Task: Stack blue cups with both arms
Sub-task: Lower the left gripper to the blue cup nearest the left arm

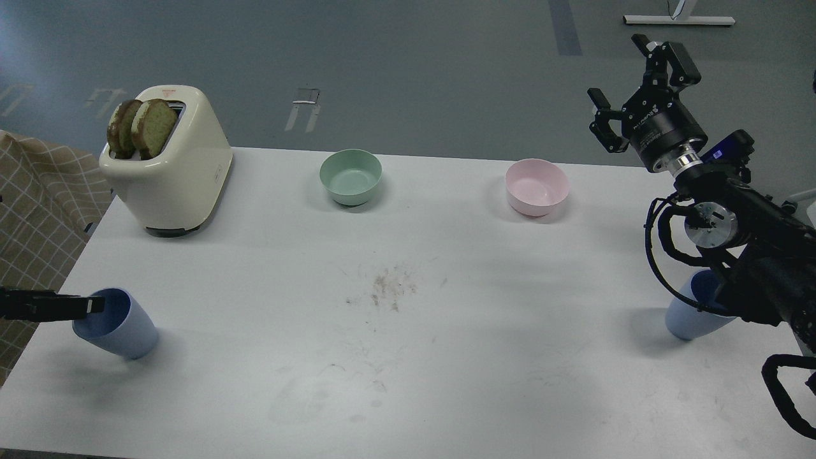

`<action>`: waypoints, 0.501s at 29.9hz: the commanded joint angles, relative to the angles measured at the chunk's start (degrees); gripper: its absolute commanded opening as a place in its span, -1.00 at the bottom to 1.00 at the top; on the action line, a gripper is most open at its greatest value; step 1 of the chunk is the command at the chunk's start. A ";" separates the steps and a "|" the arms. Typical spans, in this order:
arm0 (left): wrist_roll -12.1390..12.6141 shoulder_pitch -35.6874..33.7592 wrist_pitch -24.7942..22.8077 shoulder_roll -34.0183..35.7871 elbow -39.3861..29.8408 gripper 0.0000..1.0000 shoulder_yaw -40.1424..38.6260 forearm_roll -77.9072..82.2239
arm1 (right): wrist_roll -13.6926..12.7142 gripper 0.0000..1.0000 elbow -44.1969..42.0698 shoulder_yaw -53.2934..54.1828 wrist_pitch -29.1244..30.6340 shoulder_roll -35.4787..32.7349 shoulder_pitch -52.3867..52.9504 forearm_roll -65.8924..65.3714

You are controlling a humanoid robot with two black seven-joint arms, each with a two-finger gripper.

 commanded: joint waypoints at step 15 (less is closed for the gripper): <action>0.01 0.00 0.65 -2.93 1.10 -0.18 0.09 2.52 | 0.00 1.00 0.37 0.00 0.00 -1.02 -0.35 0.00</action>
